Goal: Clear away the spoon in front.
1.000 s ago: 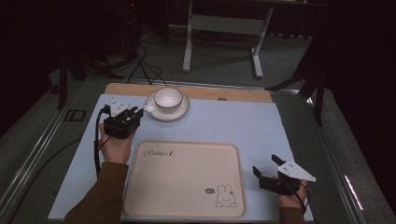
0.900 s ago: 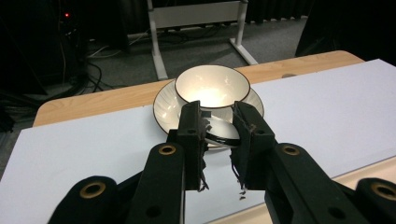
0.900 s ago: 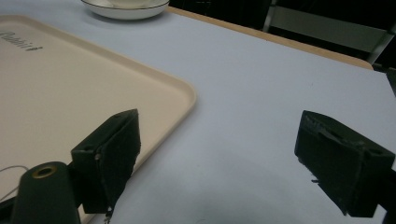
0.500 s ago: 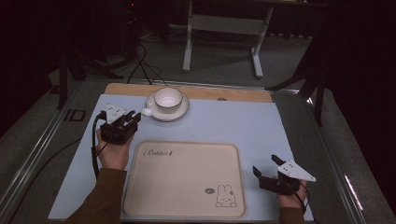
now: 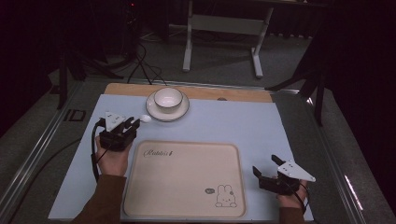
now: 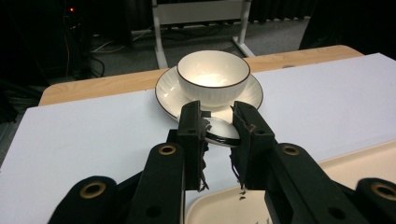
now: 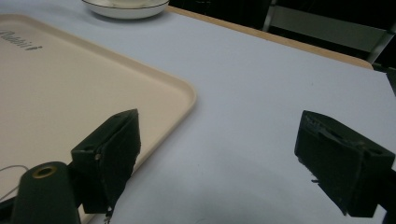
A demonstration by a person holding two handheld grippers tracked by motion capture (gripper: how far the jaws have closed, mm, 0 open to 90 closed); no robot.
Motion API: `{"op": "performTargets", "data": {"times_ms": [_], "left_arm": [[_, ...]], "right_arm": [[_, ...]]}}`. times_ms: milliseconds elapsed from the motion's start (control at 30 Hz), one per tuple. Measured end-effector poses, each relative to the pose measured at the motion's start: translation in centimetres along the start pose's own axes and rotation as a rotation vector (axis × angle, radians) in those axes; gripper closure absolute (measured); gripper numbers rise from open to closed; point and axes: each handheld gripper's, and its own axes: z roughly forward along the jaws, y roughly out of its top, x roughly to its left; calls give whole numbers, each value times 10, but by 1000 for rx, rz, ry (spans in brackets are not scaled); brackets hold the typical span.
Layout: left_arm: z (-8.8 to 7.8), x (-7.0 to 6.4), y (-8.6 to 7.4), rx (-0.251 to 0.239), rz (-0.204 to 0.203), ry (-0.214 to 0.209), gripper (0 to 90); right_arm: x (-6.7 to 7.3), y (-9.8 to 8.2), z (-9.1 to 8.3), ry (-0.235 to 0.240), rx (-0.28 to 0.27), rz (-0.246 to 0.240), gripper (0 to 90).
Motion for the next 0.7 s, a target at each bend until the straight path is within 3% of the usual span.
{"op": "performTargets", "data": {"times_ms": [700], "left_arm": [[-13,2,-16,10,-14,13,743]], "right_arm": [[0,0,0,-2,-4,-4,140]]}}
